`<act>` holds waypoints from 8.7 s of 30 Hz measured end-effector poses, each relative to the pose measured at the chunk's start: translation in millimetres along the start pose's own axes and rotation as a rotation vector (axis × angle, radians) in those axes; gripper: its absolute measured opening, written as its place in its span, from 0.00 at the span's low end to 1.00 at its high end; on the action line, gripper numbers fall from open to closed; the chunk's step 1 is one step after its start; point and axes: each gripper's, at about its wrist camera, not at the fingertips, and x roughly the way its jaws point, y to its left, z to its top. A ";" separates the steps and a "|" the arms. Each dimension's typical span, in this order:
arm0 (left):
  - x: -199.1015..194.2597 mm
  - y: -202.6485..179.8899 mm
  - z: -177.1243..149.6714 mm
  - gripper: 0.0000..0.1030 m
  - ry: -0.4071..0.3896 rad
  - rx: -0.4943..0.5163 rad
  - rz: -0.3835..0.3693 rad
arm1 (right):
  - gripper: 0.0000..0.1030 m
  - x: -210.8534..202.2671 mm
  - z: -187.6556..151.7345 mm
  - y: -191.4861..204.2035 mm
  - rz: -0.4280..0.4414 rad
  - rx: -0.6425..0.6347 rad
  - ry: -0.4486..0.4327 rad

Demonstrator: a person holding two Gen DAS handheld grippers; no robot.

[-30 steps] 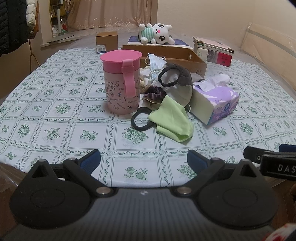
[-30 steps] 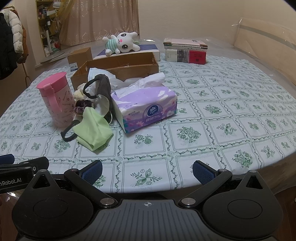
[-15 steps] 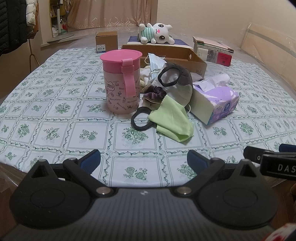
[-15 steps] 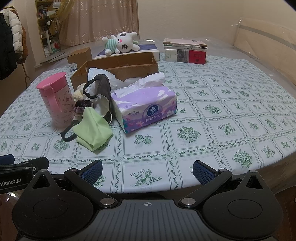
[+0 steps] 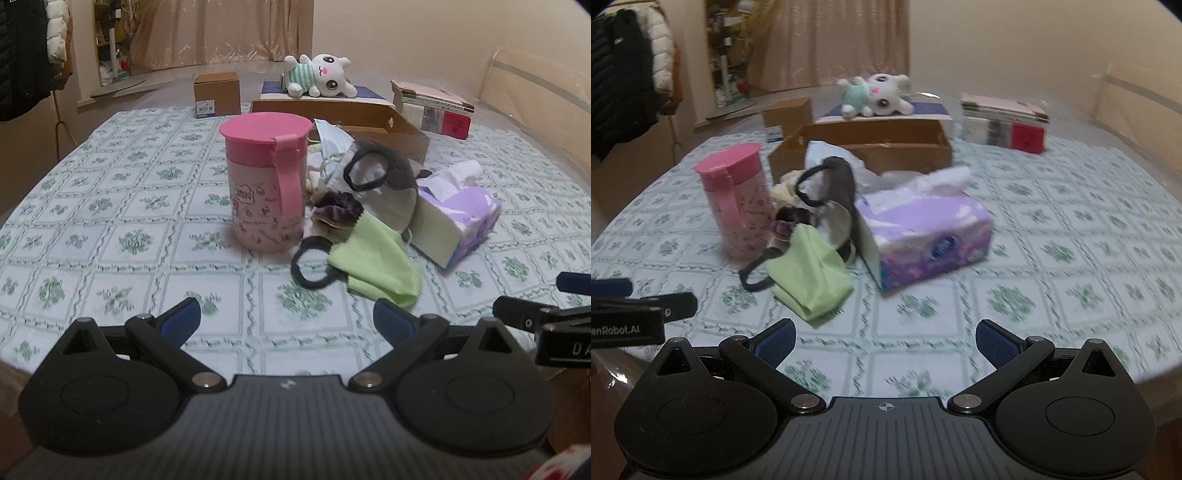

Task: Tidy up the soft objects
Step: 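Reach the right gripper to the light-green cloth and close on it, then lift the green cloth with the right gripper while the left gripper grasps the dark scrunchie, then carry the cloth into the cardboard box and open right gripper while left drops the scrunchie there, then move the right gripper back toward the grey fabric bag, then close the right gripper on the black handle of the grey bag, then lift the grey bag with the right gripper while the left gripper grasps the clear plastic bag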

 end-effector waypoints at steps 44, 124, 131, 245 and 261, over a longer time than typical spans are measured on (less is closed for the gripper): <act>73.2 21.4 11.1 0.87 -0.032 0.167 -0.139 | 0.04 105.8 13.0 51.1 0.108 -0.350 0.041; 192.8 -9.9 313.8 0.00 -0.160 0.218 -0.176 | 0.04 199.0 282.3 -69.0 0.100 -0.086 -0.144; 248.4 4.8 332.9 0.25 -0.100 0.209 -0.127 | 0.04 253.8 302.8 -68.4 0.135 -0.107 -0.090; 113.3 -103.8 116.7 0.80 -0.157 0.197 -0.199 | 0.07 14.8 146.0 -89.5 -0.121 -0.155 -0.309; 192.4 -113.6 141.2 0.69 0.004 0.284 -0.189 | 0.07 49.8 144.2 -124.7 -0.127 -0.117 -0.279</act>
